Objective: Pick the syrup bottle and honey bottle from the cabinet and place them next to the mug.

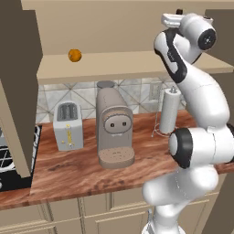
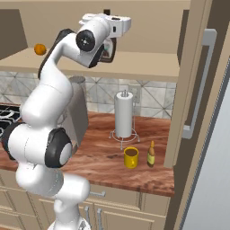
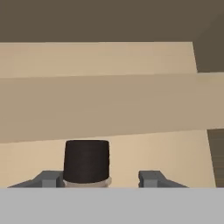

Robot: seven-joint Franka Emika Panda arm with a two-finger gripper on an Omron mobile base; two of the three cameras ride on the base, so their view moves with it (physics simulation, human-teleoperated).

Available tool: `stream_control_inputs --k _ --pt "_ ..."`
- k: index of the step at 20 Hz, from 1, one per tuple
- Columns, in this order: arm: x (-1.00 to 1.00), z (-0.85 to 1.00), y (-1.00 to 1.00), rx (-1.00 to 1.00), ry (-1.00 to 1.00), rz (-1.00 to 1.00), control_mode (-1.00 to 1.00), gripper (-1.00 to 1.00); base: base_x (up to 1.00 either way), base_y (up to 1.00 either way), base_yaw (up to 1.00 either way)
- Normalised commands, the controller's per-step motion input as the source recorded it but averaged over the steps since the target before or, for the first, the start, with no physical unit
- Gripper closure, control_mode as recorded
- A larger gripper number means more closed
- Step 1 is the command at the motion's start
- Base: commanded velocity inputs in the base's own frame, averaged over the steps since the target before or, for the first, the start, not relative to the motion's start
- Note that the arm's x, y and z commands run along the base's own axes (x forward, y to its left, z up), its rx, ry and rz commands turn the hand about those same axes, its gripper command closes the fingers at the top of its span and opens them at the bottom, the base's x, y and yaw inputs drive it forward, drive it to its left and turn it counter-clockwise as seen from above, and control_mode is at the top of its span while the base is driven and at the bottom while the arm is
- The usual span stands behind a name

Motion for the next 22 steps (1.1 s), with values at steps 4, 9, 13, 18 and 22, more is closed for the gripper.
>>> stream_control_inputs --k 4,9,13,18,22 --pt "-1.00 0.24 0.00 0.00 -0.11 0.00 -1.00 1.00 0.00 0.00 0.00" --pt "-1.00 0.25 0.00 0.00 -0.10 0.00 -1.00 1.00 0.00 0.00 0.00" --pt "-1.00 0.31 0.00 0.00 -0.12 0.00 -1.00 1.00 0.00 0.00 0.00" --pt "-1.00 0.28 0.00 0.00 -0.13 0.00 -1.00 1.00 0.00 0.00 0.00" --pt "-1.00 0.23 0.00 0.00 -0.11 0.00 -1.00 1.00 0.00 0.00 0.00"
